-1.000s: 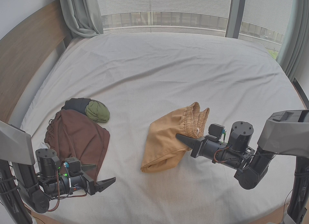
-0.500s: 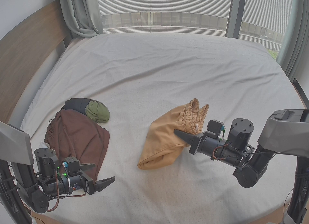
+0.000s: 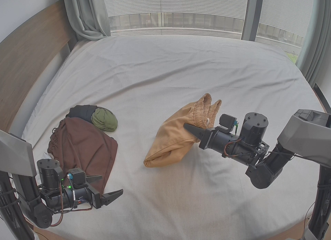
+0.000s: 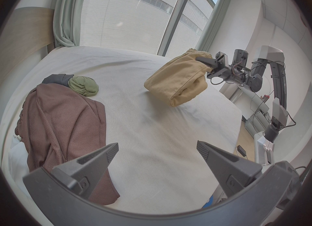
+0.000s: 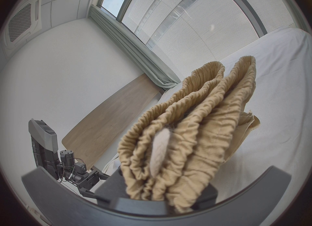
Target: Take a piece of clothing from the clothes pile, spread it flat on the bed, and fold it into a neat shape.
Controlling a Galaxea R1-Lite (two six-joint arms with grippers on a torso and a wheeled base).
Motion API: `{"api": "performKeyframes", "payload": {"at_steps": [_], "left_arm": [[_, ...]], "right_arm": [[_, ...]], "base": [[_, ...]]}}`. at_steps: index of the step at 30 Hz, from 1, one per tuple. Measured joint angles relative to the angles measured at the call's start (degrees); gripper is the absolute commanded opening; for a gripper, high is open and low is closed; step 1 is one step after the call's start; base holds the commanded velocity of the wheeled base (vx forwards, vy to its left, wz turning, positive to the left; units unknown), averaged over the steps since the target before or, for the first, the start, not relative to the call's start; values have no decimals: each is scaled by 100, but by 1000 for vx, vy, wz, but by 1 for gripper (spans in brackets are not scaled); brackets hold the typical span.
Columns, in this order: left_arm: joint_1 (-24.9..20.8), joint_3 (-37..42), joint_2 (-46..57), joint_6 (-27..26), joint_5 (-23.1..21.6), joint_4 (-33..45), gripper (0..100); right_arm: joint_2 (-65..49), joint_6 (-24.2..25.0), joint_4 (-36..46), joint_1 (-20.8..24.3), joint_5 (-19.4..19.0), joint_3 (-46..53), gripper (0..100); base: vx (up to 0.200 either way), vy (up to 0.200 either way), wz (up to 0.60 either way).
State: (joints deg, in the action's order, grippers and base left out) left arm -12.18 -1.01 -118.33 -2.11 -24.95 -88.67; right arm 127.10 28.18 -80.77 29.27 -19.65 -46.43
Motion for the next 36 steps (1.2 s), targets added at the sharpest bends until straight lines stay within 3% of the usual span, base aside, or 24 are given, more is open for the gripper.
{"api": "performKeyframes", "payload": {"at_steps": [15,36], "left_arm": [[-2,0,1,0,0,2,100],[6,0,-20,1,-6,2,100]], "right_arm": [[90,13,1374,-140,9,-1448,0],[868,11,2567,-378,15,-3578,0]], "base": [[0,0,0],[0,0,0]]}}
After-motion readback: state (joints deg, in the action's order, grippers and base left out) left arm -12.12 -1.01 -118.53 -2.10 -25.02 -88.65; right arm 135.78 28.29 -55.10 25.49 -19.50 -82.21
